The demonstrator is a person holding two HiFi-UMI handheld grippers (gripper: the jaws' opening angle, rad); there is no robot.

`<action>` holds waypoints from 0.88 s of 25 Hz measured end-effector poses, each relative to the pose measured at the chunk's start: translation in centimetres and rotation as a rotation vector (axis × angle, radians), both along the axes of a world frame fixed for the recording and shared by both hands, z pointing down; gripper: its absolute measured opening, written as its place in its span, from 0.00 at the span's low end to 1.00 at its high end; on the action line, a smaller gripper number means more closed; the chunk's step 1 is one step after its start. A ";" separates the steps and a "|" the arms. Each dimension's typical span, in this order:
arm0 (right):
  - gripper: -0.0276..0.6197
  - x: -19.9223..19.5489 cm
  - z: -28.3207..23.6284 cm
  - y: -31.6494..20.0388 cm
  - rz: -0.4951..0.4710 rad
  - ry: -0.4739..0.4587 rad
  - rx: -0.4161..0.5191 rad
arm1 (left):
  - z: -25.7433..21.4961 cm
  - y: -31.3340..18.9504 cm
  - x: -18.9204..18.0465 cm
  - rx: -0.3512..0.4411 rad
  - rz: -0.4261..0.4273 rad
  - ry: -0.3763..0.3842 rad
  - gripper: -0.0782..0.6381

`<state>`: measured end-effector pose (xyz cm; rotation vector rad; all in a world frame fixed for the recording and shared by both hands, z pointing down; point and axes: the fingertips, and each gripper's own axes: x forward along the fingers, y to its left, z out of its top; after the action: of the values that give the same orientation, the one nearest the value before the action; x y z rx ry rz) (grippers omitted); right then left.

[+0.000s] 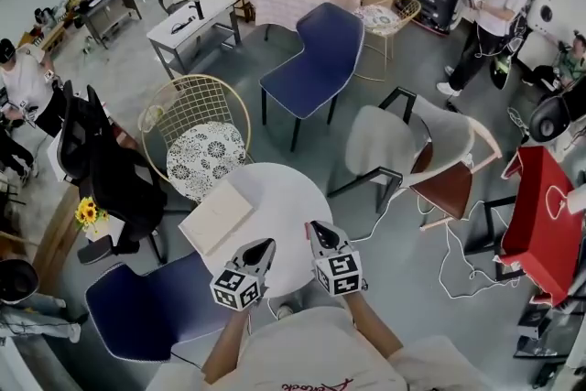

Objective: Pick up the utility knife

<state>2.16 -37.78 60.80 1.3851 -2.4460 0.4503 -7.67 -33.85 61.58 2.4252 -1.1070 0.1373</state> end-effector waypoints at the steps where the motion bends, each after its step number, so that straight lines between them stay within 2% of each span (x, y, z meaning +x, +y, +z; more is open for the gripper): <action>1: 0.07 0.1 0.3 0.3 0.002 0.002 -0.011 | 0.2 0.3 0.1 -0.008 0.001 0.000 0.13; 7: 0.07 0.6 3.5 3.0 0.019 0.020 -0.096 | 1.5 2.1 0.2 -0.045 0.011 0.005 0.13; 16: 0.07 1.3 8.8 10.3 0.026 0.080 -0.270 | 3.5 6.6 0.2 -0.127 0.005 0.019 0.13; 22: 0.07 1.6 11.1 12.2 0.062 0.097 -0.318 | 4.9 7.5 0.2 -0.159 0.014 0.022 0.13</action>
<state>3.74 -25.54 71.90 1.3156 -2.1462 0.7321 -7.52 -26.40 66.51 2.2886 -1.0291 0.1954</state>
